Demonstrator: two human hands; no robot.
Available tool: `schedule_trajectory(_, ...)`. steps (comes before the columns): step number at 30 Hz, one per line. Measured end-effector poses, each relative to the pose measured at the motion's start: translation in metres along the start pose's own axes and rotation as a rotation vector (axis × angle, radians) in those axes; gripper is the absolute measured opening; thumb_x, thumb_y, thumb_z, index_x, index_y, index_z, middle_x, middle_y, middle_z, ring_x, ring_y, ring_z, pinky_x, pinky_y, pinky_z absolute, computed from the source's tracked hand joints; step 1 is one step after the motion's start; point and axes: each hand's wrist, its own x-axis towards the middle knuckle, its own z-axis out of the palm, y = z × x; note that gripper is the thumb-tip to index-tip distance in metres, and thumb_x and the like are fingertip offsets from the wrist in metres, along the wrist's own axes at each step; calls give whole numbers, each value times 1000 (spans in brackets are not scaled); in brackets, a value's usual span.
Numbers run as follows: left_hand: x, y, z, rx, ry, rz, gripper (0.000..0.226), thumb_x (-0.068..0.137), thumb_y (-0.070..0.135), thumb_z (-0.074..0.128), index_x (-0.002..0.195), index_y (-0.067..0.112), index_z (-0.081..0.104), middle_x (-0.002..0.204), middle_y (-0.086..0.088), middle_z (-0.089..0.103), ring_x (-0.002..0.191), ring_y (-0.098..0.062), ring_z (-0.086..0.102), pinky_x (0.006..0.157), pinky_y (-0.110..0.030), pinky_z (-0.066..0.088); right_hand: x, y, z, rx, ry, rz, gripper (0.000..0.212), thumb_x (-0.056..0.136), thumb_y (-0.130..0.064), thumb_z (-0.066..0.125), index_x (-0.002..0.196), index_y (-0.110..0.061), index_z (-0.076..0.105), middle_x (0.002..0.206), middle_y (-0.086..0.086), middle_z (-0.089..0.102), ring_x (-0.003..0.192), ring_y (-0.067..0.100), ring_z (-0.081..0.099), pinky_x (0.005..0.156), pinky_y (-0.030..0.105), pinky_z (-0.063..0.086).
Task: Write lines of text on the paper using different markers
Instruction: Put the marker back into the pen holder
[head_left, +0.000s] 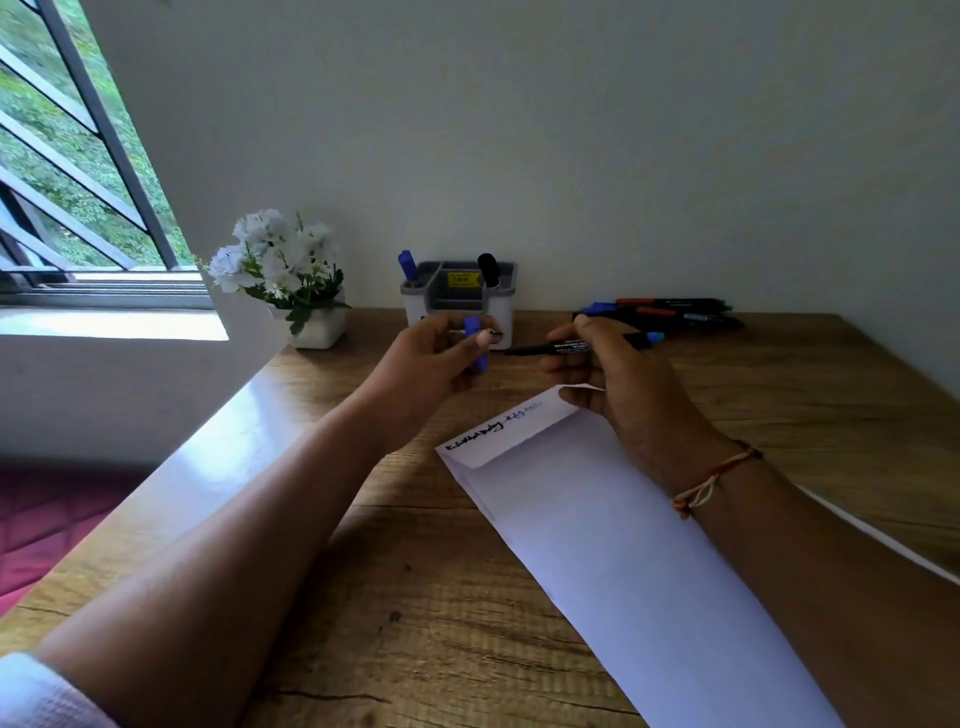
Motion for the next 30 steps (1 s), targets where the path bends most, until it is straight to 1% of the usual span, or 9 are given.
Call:
schedule_trajectory(2, 1, -1, 1, -117, 17, -41, 38, 76, 30, 74, 112, 18, 67, 92, -1, 74, 88, -17, 71, 78, -29, 58, -1, 1, 1, 1, -18, 3, 32, 104, -33, 47, 92, -22, 74, 84, 4, 78, 81, 14, 76, 64, 24, 58)
schedule_trajectory(4, 2, -2, 2, -166, 32, -72, 42, 74, 27, 75, 112, 12, 64, 97, -8, 73, 89, -19, 72, 76, -27, 57, 0, 2, 1, -15, -33, 34, 32, 104, -32, 47, 91, -20, 74, 83, 6, 78, 81, 17, 76, 71, 31, 60)
schedule_trajectory(7, 3, -2, 2, -212, 42, -127, 44, 72, 25, 75, 112, 10, 64, 94, -9, 76, 91, -21, 74, 74, -26, 58, 0, 4, 2, -16, -49, 79, 34, 103, -30, 48, 85, -19, 74, 78, 7, 77, 75, 16, 74, 80, 42, 58)
schedule_trajectory(9, 4, -3, 1, -217, 43, -160, 39, 76, 24, 74, 112, 10, 64, 89, -6, 77, 90, -20, 74, 73, -25, 58, 0, 5, 2, 25, -43, 94, 34, 102, -29, 48, 83, -19, 75, 76, 8, 75, 71, 15, 72, 83, 44, 57)
schedule_trajectory(11, 5, -4, 1, -219, 42, -193, 27, 86, 20, 70, 110, 10, 64, 87, -5, 77, 86, -17, 74, 72, -23, 58, 1, 4, 1, 65, -39, 114, 35, 101, -30, 48, 83, -18, 75, 75, 8, 75, 70, 14, 72, 83, 44, 57)
schedule_trajectory(13, 5, -4, 1, -245, 41, -229, 22, 90, 18, 67, 110, 8, 65, 86, -5, 77, 85, -16, 74, 71, -23, 58, 2, 5, 0, 81, -36, 130, 34, 102, -31, 48, 85, -18, 75, 76, 6, 75, 72, 14, 72, 82, 43, 57)
schedule_trajectory(19, 5, -1, 3, -309, 47, -319, 27, 87, 20, 70, 110, 6, 65, 84, -5, 77, 84, -15, 74, 69, -22, 58, 6, 10, 0, 58, -12, 135, 30, 101, -34, 51, 91, -19, 75, 82, 5, 77, 80, 14, 75, 78, 38, 60)
schedule_trajectory(24, 5, -1, 4, -338, 25, -337, 42, 72, 25, 75, 108, 6, 67, 96, -12, 76, 94, -20, 73, 72, -23, 58, 7, 12, 1, 33, -12, 127, 27, 101, -32, 53, 95, -18, 76, 87, 7, 78, 84, 16, 76, 78, 36, 60)
schedule_trajectory(30, 5, -3, 2, -360, -2, -355, 42, 72, 25, 75, 107, 3, 68, 103, -18, 75, 90, -20, 74, 67, -22, 58, 6, 13, 0, 41, -33, 114, 16, 99, -27, 59, 102, -15, 70, 90, 7, 79, 88, 17, 76, 82, 37, 60)
